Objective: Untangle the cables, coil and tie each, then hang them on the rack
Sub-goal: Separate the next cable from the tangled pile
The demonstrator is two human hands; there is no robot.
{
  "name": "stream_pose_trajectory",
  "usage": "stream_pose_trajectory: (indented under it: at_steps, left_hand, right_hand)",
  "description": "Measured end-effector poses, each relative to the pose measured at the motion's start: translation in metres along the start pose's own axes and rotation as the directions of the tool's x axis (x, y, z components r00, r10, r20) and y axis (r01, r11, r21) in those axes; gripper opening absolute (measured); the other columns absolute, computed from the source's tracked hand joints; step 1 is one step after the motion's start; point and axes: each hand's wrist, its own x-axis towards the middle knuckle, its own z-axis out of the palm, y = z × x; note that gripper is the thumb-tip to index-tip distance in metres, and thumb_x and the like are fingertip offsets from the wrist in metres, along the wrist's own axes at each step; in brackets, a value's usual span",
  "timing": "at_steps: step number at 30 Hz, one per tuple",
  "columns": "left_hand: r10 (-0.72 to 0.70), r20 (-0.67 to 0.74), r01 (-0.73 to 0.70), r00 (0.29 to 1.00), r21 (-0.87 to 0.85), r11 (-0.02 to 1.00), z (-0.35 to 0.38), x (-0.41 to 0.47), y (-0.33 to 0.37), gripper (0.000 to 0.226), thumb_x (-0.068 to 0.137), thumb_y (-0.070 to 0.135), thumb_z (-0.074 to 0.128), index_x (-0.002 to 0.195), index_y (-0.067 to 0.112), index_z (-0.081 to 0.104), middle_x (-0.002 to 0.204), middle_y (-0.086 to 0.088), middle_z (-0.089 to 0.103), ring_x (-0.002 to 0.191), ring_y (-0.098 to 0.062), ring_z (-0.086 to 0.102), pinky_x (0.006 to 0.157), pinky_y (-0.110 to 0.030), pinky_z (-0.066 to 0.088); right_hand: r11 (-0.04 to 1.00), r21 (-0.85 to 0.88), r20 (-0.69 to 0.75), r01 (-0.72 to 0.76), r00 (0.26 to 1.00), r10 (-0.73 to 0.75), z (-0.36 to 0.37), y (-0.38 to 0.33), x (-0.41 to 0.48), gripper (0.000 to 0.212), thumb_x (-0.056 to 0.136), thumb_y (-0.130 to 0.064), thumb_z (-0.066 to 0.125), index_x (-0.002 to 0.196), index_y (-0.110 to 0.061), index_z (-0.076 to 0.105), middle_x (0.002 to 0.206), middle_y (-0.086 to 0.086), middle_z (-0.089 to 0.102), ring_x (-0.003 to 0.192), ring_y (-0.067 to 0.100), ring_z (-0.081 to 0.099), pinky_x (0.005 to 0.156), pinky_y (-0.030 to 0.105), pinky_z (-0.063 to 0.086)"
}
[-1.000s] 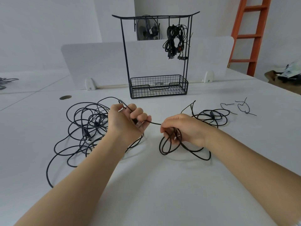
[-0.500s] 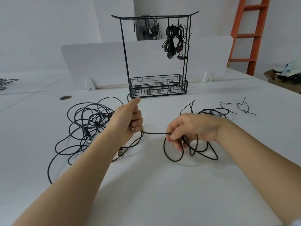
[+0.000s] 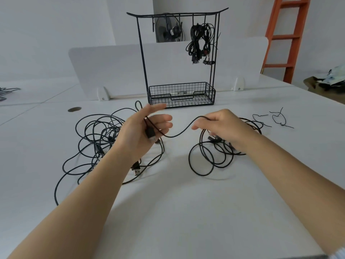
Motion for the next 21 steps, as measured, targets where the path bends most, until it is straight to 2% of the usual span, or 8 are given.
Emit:
stream_pose_trajectory:
  at_steps: [3,6,8,11,14,16,19,21]
  left_hand:
    - [0.001,-0.012,-0.001,1.000,-0.045,0.999,-0.003,0.000,0.000,0.026,0.098,0.032,0.038,0.108,0.022,0.060,0.048,0.003,0.047,0.039,-0.011,0.041,0.047,-0.018,0.041]
    - [-0.010,-0.016,0.011,1.000,0.037,0.999,-0.006,0.001,0.002,0.031,0.099,0.036,0.032,0.108,0.024,0.060,0.043,0.006,0.029,0.033,-0.006,0.022,0.038,-0.016,0.020]
    - [0.007,-0.067,0.006,0.998,0.196,0.981,-0.007,0.002,0.001,0.033,0.100,0.034,0.033,0.100,0.018,0.062,0.043,0.005,0.030,0.033,-0.006,0.021,0.037,-0.016,0.014]
    - [0.024,-0.069,0.020,0.997,0.567,0.824,-0.004,0.004,-0.004,0.033,0.099,0.030,0.038,0.089,0.015,0.066,0.054,0.001,0.043,0.034,-0.006,0.026,0.035,-0.014,0.017]
    - [-0.150,0.053,0.068,0.987,0.708,0.703,0.000,-0.001,-0.007,0.035,0.098,0.032,0.041,0.086,0.014,0.069,0.068,-0.002,0.055,0.039,-0.006,0.027,0.034,-0.014,0.019]
    - [-0.286,0.161,0.075,0.945,0.742,0.666,0.002,-0.004,-0.006,0.039,0.097,0.033,0.040,0.085,0.012,0.070,0.064,-0.002,0.057,0.042,-0.008,0.024,0.036,-0.015,0.017]
    - [-0.429,0.266,0.053,0.864,0.797,0.602,0.005,-0.009,-0.005,0.043,0.090,0.040,0.042,0.075,0.011,0.070,0.047,0.002,0.039,0.044,-0.010,0.018,0.041,-0.019,0.012]
    - [-0.468,0.248,0.057,0.848,0.836,0.545,0.007,-0.012,-0.004,0.043,0.080,0.046,0.049,0.059,0.013,0.067,0.043,0.004,0.027,0.041,-0.009,0.017,0.040,-0.018,0.013]
  right_hand:
    - [0.981,0.194,0.096,-0.020,0.995,0.001,0.001,0.001,0.001,0.019,0.089,-0.021,0.056,0.075,-0.017,0.068,0.075,-0.008,0.067,0.079,0.009,0.057,0.074,0.025,0.045]
    - [0.951,0.308,0.098,-0.012,0.995,-0.019,-0.002,0.002,0.001,0.021,0.091,-0.018,0.052,0.076,-0.013,0.066,0.062,-0.005,0.066,0.063,0.009,0.060,0.062,0.021,0.044]
    - [0.944,0.329,0.056,0.018,0.998,-0.038,-0.003,0.002,0.000,0.020,0.090,-0.016,0.053,0.075,-0.011,0.066,0.051,-0.004,0.058,0.049,0.009,0.053,0.051,0.017,0.039]
    - [0.940,0.334,0.020,0.065,0.997,-0.077,-0.001,0.000,-0.002,0.017,0.088,-0.014,0.056,0.075,-0.011,0.066,0.039,-0.007,0.043,0.038,0.008,0.038,0.045,0.015,0.032]
    - [0.944,0.311,-0.014,0.111,0.994,-0.113,0.002,-0.005,-0.004,0.016,0.088,-0.013,0.057,0.075,-0.009,0.066,0.036,-0.008,0.034,0.035,0.007,0.029,0.043,0.017,0.027]
    - [0.945,0.305,-0.025,0.120,0.993,-0.118,0.004,-0.006,-0.005,0.016,0.088,-0.013,0.057,0.074,-0.009,0.065,0.036,-0.008,0.032,0.035,0.007,0.026,0.044,0.019,0.025]
    - [0.945,0.302,-0.036,0.130,0.992,-0.125,0.005,-0.005,-0.005,0.018,0.087,-0.011,0.059,0.070,-0.009,0.064,0.034,-0.008,0.032,0.033,0.006,0.026,0.046,0.023,0.026]
    - [0.950,0.285,-0.056,0.130,0.991,-0.119,0.006,-0.005,-0.004,0.018,0.084,-0.010,0.062,0.067,-0.009,0.063,0.033,-0.008,0.034,0.032,0.005,0.026,0.050,0.025,0.026]
